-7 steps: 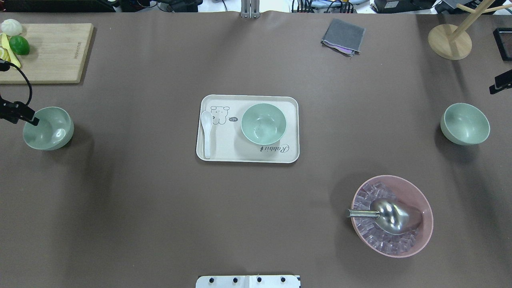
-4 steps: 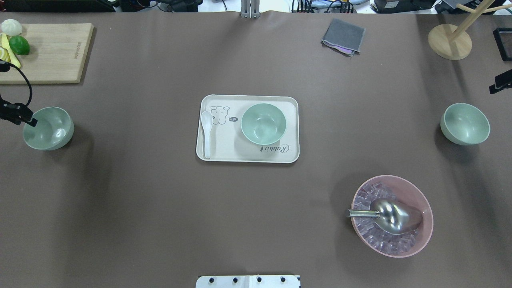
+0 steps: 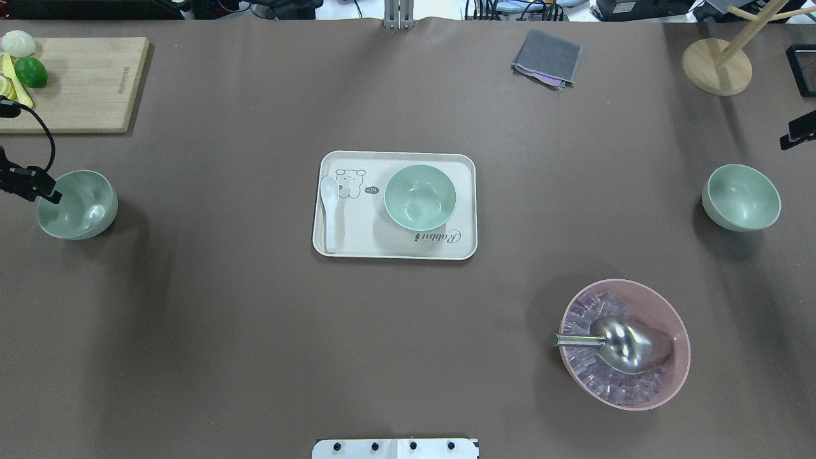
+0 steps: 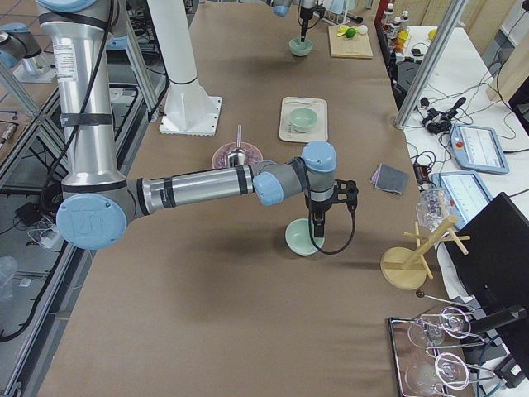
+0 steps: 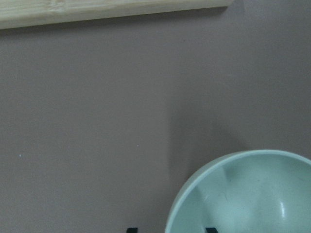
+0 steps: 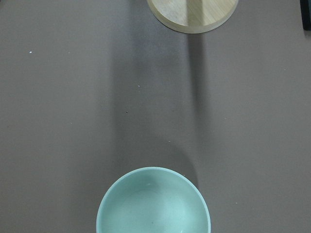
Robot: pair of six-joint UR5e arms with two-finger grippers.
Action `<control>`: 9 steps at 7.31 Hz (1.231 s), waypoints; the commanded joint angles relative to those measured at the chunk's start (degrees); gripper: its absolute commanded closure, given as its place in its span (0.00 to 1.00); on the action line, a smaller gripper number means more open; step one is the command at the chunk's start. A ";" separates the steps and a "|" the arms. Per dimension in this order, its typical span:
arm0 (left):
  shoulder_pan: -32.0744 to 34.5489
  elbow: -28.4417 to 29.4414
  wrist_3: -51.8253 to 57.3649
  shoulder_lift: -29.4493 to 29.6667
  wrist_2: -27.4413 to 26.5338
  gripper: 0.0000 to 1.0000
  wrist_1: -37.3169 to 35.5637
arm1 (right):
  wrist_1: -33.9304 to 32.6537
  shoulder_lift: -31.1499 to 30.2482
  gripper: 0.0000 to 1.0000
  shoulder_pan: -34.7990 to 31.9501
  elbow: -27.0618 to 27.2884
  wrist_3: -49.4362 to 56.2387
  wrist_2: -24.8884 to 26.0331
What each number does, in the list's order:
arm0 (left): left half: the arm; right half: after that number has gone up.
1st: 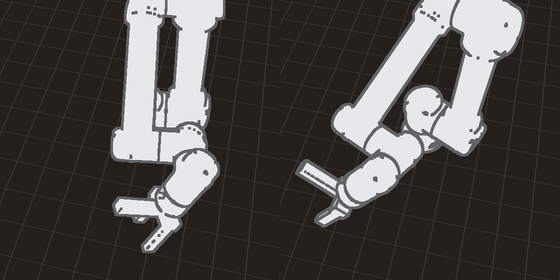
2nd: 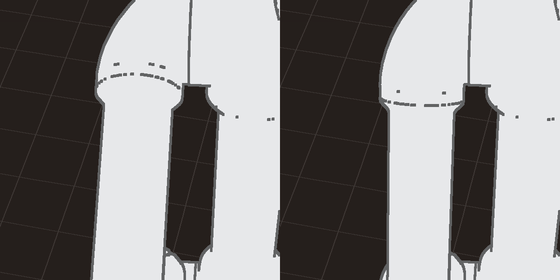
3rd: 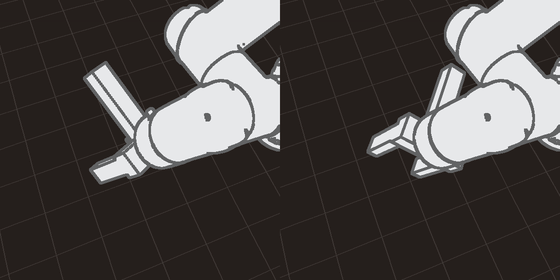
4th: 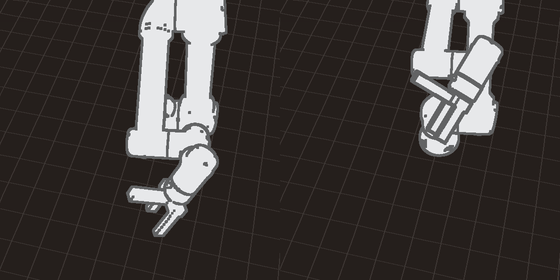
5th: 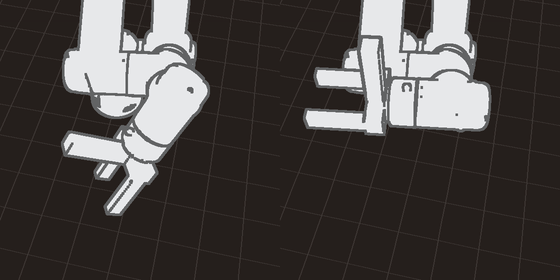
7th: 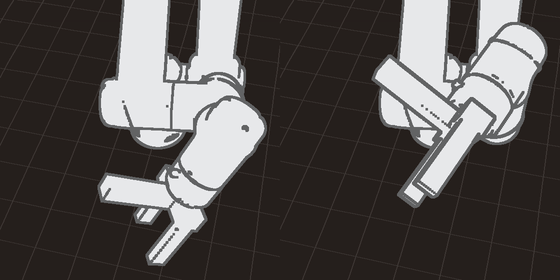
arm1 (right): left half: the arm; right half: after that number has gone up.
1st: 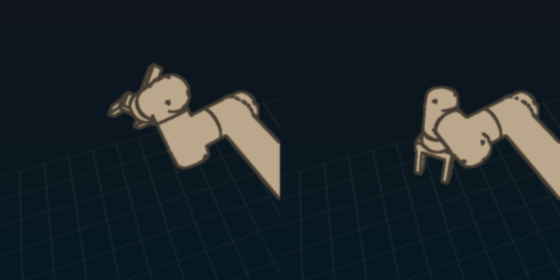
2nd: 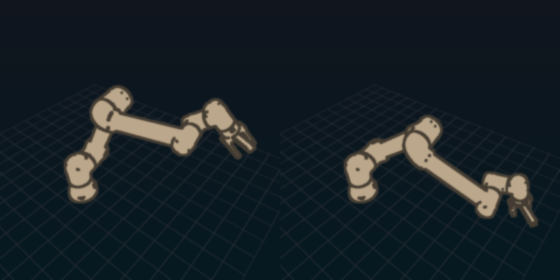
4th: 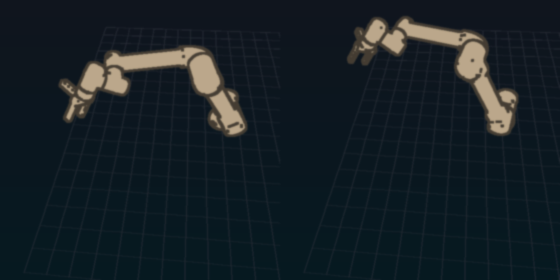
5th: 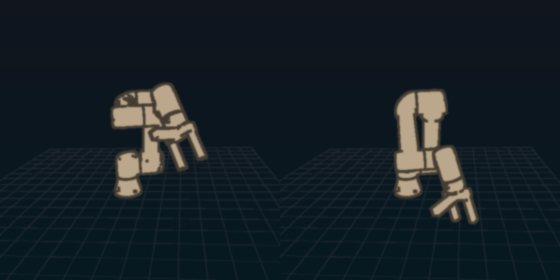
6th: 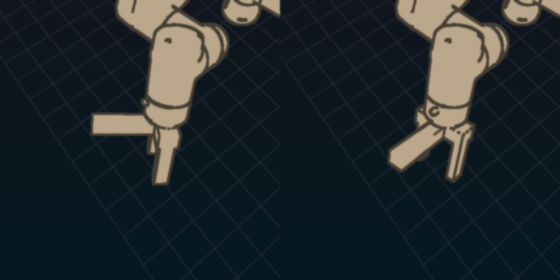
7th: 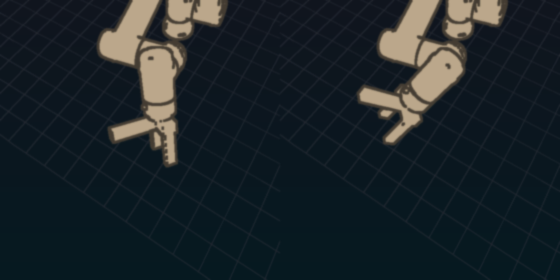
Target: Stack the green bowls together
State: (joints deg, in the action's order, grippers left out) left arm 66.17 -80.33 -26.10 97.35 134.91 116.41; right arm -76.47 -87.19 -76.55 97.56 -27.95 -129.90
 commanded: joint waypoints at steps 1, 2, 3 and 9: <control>-0.07 0.00 0.08 0.03 0.00 0.86 -0.04 | 0.00 0.00 0.00 0.00 0.00 0.00 0.00; -0.07 -0.26 0.17 -0.14 0.00 1.00 0.05 | 0.00 0.17 0.00 0.00 0.09 0.09 0.00; -0.07 -0.53 0.08 -0.15 0.00 1.00 0.05 | 0.00 0.17 0.00 0.00 0.09 0.00 0.00; 0.02 -11.05 -18.66 4.15 5.80 1.00 -3.73 | -0.18 -0.09 0.00 0.00 0.09 0.35 2.72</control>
State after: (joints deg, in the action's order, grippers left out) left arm 66.22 -87.95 -36.39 100.18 140.12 113.18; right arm -76.69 -87.23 -76.55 97.65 -27.74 -128.22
